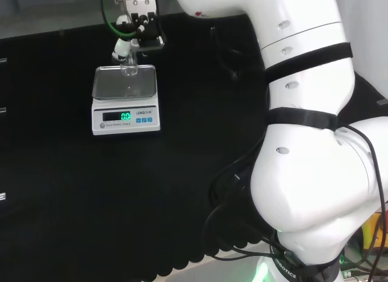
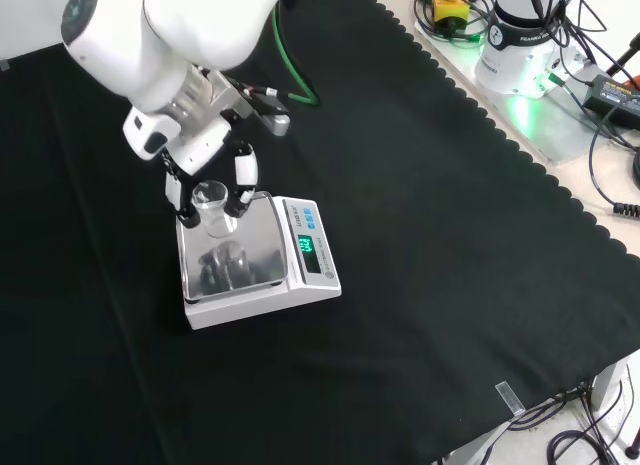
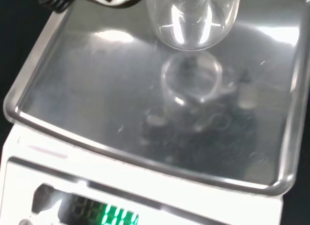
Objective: Put the beaker on the electronic balance.
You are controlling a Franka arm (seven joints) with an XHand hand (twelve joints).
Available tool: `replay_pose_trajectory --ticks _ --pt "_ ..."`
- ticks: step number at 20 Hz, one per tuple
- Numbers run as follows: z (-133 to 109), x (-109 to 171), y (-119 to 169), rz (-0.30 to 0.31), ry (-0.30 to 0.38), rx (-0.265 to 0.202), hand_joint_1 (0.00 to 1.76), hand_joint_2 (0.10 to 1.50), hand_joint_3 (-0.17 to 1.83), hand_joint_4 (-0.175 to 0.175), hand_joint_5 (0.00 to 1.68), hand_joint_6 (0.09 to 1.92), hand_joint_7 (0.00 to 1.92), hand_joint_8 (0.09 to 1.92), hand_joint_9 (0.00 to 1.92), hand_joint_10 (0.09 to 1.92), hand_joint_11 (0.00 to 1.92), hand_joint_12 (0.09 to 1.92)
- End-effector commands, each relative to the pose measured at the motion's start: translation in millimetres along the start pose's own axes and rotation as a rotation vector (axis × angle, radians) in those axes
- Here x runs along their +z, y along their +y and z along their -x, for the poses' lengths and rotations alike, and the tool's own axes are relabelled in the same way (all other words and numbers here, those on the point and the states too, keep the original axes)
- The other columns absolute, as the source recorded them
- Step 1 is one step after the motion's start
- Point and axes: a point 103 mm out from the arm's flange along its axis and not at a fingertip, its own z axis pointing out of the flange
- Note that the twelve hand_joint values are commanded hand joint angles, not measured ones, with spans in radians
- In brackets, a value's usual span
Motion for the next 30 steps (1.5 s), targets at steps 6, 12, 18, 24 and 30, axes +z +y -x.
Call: replay_pose_trajectory --ticks 6,12,18,24,30 --pt "-12 31 6 -0.054 -0.023 -0.048 0.94 0.80 0.73 -0.175 0.77 0.50 0.81 0.75 1.12 0.46 0.99 1.11" --pt "-15 32 5 -0.032 -0.041 -0.072 0.91 0.80 0.73 -0.175 0.70 0.48 0.70 0.80 0.99 0.61 0.85 1.21" --pt "-18 10 -9 -0.003 -0.108 -0.085 0.79 0.66 0.72 -0.126 0.48 0.20 0.41 0.83 0.70 0.76 0.62 1.31" --pt "-17 -8 -24 0.003 -0.133 -0.096 0.69 0.62 0.57 -0.105 0.39 0.09 0.24 0.82 0.54 0.80 0.48 1.37" --pt "-13 -26 -39 0.028 -0.123 -0.107 0.66 0.63 0.50 -0.101 0.38 0.09 0.21 0.82 0.52 0.82 0.47 1.38"
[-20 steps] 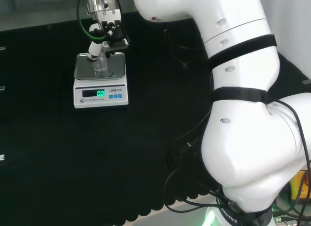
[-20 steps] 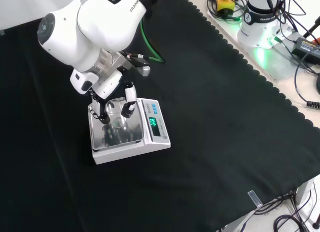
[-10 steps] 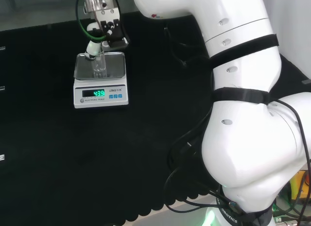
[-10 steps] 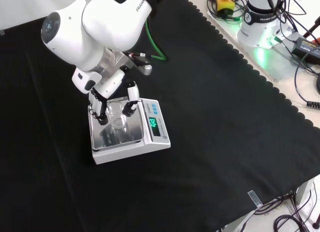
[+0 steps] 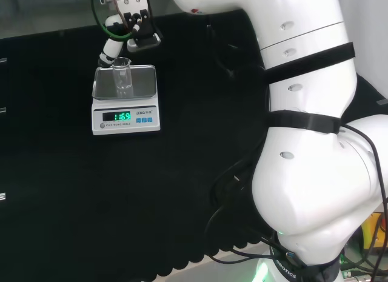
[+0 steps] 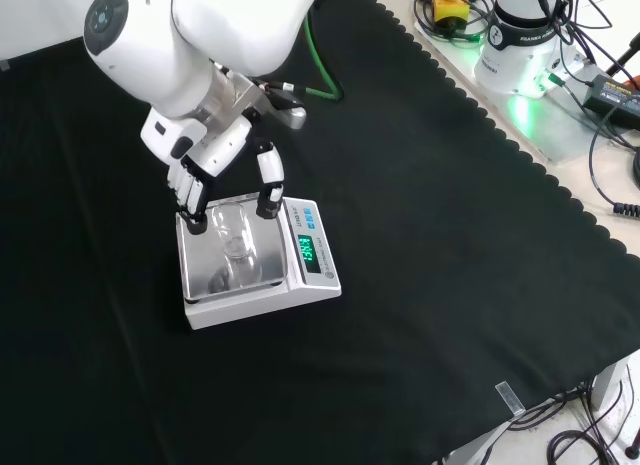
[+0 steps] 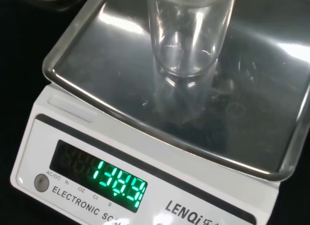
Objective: Put the beaker on the electronic balance.
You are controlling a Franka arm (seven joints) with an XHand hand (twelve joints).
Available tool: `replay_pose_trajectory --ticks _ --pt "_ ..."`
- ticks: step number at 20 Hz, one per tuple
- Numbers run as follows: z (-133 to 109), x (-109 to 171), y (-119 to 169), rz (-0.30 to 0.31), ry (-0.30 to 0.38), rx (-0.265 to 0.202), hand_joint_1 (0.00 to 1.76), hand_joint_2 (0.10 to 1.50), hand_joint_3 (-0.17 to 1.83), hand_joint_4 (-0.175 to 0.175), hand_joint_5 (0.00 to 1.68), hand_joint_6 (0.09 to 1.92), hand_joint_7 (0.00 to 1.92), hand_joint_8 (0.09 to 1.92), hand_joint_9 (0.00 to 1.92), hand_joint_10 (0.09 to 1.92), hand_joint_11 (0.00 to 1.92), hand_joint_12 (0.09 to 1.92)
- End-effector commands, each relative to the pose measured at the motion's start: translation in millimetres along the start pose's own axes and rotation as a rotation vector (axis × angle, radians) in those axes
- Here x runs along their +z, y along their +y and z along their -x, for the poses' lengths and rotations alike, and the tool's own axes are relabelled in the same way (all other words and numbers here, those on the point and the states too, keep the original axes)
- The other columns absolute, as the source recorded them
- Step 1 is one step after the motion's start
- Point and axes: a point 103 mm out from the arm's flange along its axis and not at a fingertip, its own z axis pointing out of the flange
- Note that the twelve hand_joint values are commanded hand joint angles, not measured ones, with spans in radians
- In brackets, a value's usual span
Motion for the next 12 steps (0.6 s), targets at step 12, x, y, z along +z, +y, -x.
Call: replay_pose_trajectory --ticks 12 --pt "3 -38 -43 0.047 -0.025 -0.009 0.62 0.65 0.47 -0.099 0.37 0.09 0.20 0.82 0.51 0.82 0.46 1.38"
